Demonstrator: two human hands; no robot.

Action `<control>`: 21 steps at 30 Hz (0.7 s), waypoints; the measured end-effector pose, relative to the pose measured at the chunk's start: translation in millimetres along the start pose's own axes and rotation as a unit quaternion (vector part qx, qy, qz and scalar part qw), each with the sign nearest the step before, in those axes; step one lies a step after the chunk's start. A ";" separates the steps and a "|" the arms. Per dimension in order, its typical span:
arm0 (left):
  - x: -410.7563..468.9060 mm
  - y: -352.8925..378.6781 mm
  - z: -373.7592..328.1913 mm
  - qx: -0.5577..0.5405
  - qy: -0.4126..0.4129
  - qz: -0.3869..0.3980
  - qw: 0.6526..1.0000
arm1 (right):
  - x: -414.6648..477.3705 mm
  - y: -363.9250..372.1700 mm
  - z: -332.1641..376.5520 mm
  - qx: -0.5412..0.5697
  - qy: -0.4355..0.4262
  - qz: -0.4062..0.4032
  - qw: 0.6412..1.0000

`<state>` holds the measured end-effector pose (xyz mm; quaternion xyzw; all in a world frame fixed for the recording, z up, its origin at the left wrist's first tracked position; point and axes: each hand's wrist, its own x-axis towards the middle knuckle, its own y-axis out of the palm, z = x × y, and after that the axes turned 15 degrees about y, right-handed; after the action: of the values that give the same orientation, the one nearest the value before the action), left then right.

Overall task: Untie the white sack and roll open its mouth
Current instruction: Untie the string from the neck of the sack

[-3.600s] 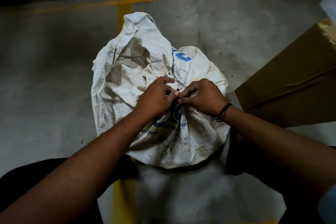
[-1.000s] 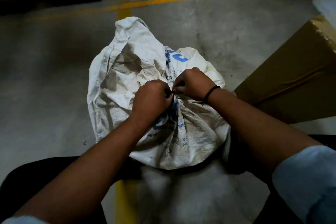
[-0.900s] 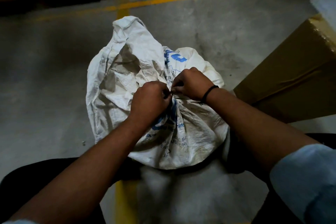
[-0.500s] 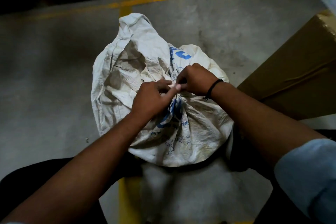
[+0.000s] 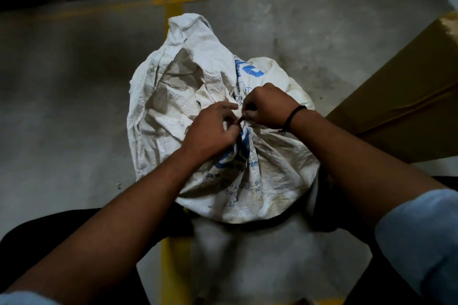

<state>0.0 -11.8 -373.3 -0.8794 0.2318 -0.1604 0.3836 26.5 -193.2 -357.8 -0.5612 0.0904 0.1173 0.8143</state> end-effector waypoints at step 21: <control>1.5 18.5 -3.1 0.055 -0.039 -0.041 0.997 | 0.0 5.3 -5.4 0.025 0.026 0.009 0.999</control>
<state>-5.5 -25.5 -384.9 -0.8714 0.1714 -0.1543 0.4330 24.9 -196.4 -364.4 -0.5428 0.1193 0.1077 0.8243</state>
